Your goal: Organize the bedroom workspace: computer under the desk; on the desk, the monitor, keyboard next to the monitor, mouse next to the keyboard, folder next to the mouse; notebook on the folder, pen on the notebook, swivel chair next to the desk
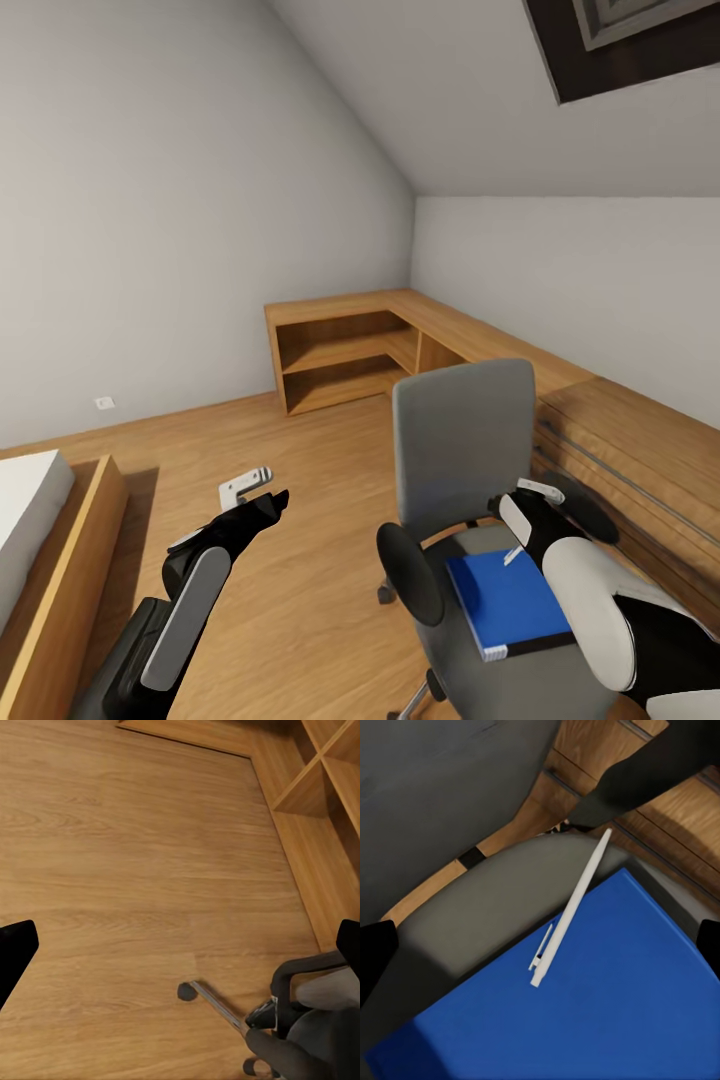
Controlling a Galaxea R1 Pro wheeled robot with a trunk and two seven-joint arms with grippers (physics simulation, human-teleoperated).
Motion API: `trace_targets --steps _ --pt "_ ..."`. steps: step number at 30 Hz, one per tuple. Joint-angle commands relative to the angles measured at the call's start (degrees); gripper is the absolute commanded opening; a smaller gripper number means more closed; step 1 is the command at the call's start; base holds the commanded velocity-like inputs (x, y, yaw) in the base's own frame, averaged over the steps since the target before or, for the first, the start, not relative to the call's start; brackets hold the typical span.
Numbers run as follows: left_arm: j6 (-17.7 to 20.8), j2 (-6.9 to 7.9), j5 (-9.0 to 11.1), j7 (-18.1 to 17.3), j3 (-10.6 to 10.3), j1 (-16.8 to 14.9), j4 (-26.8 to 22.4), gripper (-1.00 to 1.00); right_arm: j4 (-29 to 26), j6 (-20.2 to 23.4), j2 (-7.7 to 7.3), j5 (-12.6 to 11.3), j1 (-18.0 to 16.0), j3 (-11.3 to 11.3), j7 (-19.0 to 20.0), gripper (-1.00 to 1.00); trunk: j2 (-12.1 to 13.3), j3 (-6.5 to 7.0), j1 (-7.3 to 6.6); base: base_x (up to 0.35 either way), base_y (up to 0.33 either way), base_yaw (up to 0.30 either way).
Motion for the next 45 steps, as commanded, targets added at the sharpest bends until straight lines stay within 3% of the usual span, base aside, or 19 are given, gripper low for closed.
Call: trace_targets --steps 1,45 --pt "0.0 0.03 0.5 0.6 -0.1 -0.1 -0.1 1.00 -0.1 0.2 -0.03 -0.4 0.0 0.1 -0.3 1.00 -0.4 -0.24 0.22 0.000 0.000 0.000" --pt "0.0 0.82 0.4 0.6 0.0 -0.1 0.2 1.00 0.0 -1.4 -0.08 -0.4 0.0 0.1 -0.3 1.00 -18.1 -8.14 9.89 0.000 0.000 0.000"
